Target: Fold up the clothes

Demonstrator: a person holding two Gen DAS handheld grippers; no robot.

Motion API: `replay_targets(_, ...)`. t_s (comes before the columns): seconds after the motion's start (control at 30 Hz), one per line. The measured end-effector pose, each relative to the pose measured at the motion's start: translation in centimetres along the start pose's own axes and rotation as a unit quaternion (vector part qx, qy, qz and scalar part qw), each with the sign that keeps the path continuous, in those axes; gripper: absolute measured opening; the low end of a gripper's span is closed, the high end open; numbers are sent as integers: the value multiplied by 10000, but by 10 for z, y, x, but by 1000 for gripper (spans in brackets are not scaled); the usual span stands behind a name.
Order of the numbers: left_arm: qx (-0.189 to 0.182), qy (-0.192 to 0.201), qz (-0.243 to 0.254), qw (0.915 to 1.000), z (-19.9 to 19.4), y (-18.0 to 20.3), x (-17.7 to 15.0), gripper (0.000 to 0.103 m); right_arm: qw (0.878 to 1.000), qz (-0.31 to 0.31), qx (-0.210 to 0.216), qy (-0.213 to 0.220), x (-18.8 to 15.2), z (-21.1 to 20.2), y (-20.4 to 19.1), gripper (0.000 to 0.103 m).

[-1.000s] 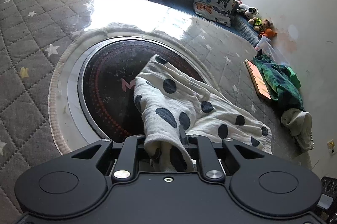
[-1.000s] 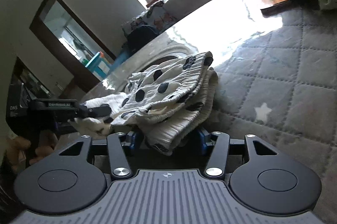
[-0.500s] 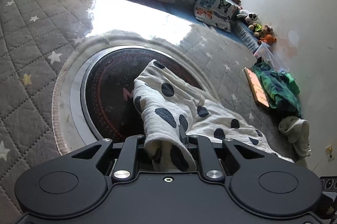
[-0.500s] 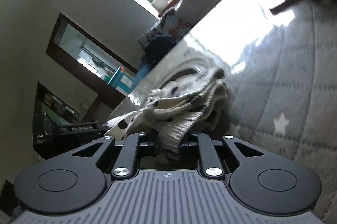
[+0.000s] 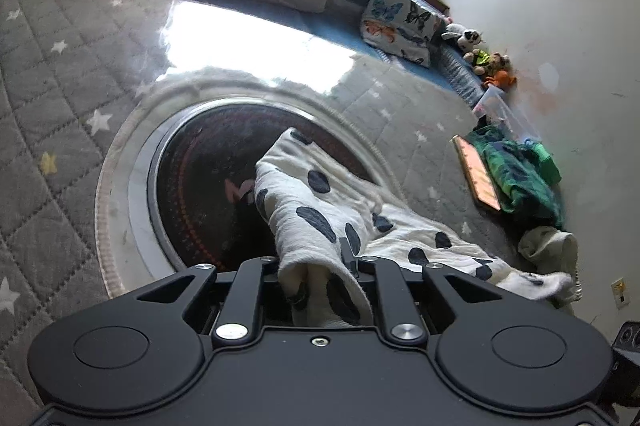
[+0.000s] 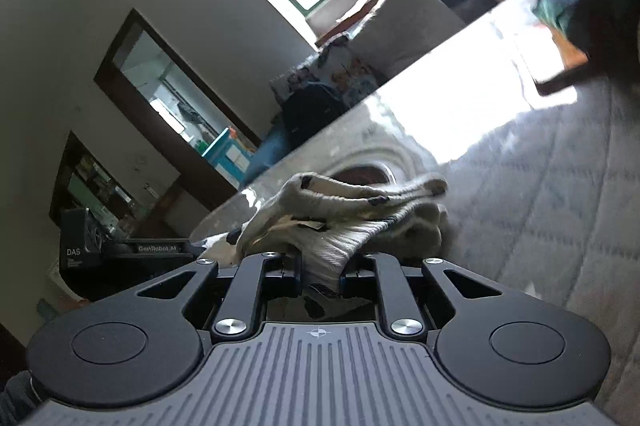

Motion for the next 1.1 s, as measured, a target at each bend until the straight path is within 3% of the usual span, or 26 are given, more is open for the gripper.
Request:
replay_targets(0.27, -20, 60, -9, 10000, -2, 2, 5, 18, 9998, -220, 26, 23, 18, 4, -9, 16)
replay_targets(0.57, 109, -149, -148, 9997, 9, -18, -7, 18, 9959, -570, -302, -638, -25, 9, 0, 22)
replay_targets(0.63, 136, -159, -141, 9997, 10, -20, -8, 18, 9944, -688, -348, -720, -32, 7, -1, 28)
replay_targets(0.83, 227, -209, -28, 9995, 13, -23, -14, 18, 9901, -914, -573, -897, -49, -5, -3, 31)
replay_targets(0.9, 237, -212, 32, 9995, 13, -22, -15, 18, 9867, -1078, -738, -966, -56, -9, -1, 37)
replay_targets(1.1, 295, -265, 0, 9992, 14, -24, -17, 18, 9866, -1094, -832, -881, -59, -9, 5, 47)
Point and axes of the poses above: each gripper's, at about its wrist camera, not at the fingertips, and z roughly the way its jaws point, y to its right, x to its top, the point moved 6 cm from there along z, roughly the way its jaws point
